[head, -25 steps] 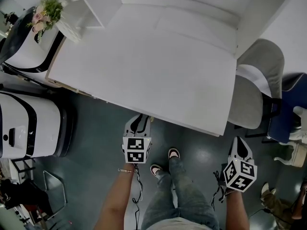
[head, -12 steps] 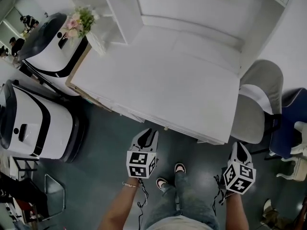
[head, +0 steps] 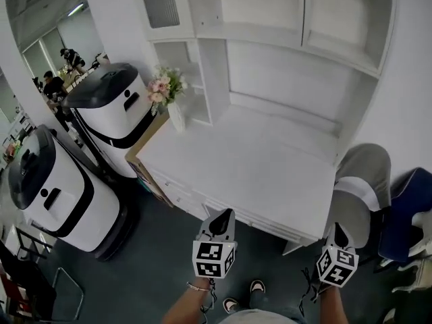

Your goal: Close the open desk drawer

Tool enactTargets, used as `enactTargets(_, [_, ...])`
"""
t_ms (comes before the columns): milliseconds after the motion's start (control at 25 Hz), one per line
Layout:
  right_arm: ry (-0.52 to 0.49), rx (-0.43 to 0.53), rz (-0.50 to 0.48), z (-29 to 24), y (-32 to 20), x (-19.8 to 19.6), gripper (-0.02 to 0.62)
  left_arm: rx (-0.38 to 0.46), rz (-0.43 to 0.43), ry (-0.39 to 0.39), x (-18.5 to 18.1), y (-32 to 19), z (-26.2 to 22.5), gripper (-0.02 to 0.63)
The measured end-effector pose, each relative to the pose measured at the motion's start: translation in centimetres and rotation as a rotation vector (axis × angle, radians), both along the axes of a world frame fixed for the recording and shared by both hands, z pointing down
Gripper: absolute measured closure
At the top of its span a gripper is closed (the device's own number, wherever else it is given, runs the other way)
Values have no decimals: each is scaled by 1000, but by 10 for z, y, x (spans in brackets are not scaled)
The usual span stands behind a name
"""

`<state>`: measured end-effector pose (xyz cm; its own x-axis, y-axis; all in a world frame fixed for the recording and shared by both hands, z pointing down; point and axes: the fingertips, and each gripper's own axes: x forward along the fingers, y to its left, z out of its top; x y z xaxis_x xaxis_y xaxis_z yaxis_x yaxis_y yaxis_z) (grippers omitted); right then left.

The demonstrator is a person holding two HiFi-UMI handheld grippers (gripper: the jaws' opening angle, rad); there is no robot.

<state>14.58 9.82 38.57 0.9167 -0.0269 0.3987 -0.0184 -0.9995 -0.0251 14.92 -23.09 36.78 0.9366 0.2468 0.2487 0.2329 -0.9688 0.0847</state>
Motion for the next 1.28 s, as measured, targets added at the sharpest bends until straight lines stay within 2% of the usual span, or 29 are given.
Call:
enactTargets(160, [95, 20, 6, -44, -1, 11, 588, -18, -27, 57, -6, -10, -31, 584])
enactTargets(360, [126, 66, -11, -59, -15, 13, 588, 2, -59, 94, -4, -23, -47, 584])
enactTargets(720, [108, 70, -16, -49, -32, -2, 588, 26, -64, 91, -7, -29, -47, 584])
enactTargets(960, [119, -14, -13, -58, -33, -12, 592, 14, -69, 77, -8, -26, -42, 584])
enactTargets(1280, [112, 8, -36, -59, -30, -17, 592, 6, -72, 59, -13, -19, -34, 584])
